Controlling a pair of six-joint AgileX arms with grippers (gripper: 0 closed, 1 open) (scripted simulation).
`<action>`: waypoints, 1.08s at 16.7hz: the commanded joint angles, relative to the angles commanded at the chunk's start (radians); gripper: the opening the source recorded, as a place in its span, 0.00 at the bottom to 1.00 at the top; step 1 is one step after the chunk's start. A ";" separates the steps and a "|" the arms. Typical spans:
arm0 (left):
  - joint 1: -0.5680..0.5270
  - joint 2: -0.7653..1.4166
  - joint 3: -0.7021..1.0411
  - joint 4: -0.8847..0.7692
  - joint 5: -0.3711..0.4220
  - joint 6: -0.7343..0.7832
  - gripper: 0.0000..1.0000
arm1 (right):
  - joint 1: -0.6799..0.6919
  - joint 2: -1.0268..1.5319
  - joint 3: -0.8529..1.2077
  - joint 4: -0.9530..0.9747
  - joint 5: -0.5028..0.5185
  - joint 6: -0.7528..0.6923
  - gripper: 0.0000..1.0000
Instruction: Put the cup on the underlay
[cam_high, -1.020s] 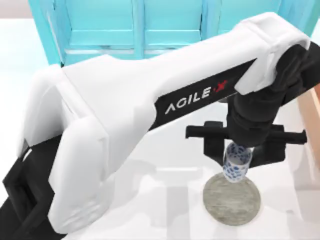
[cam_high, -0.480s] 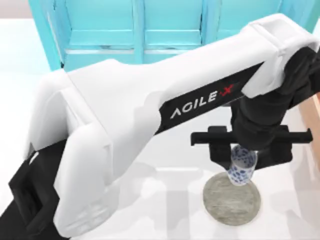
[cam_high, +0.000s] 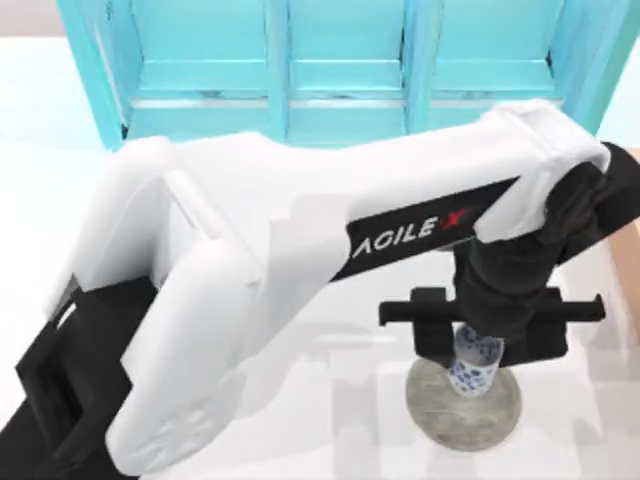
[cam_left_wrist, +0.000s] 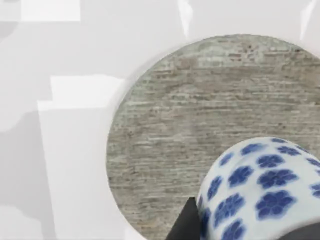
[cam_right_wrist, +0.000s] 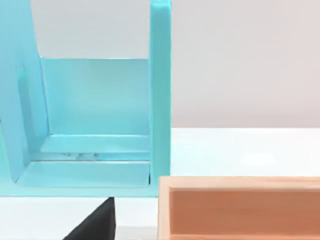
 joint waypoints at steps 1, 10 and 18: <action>0.000 0.002 -0.027 0.027 0.001 -0.001 0.00 | 0.000 0.000 0.000 0.000 0.000 0.000 1.00; 0.001 0.004 -0.051 0.051 0.002 -0.003 0.30 | 0.000 0.000 0.000 0.000 0.000 0.000 1.00; 0.001 0.004 -0.051 0.051 0.002 -0.003 0.90 | 0.000 0.000 0.000 0.000 0.000 0.000 1.00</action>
